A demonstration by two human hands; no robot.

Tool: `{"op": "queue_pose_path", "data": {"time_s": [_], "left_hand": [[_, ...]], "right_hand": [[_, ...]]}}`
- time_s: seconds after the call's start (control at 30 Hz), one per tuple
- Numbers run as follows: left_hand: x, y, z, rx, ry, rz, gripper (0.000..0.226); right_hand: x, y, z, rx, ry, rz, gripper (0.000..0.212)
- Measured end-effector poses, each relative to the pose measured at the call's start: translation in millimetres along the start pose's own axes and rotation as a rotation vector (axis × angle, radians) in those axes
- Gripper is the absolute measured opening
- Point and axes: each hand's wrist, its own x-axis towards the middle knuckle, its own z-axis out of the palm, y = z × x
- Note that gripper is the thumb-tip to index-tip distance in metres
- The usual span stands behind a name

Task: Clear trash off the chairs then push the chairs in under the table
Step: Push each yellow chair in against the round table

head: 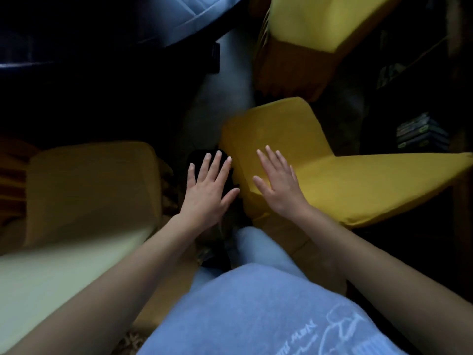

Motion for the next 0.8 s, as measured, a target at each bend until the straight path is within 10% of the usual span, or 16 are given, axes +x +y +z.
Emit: {"op": "queue_pose_path", "data": {"time_s": [0.8], "left_hand": [[56,293,55,-0.210,-0.177,0.146,0.067]], "right_hand": [[-78,307,-221,-0.296,-0.125,-0.184,0.058]]}}
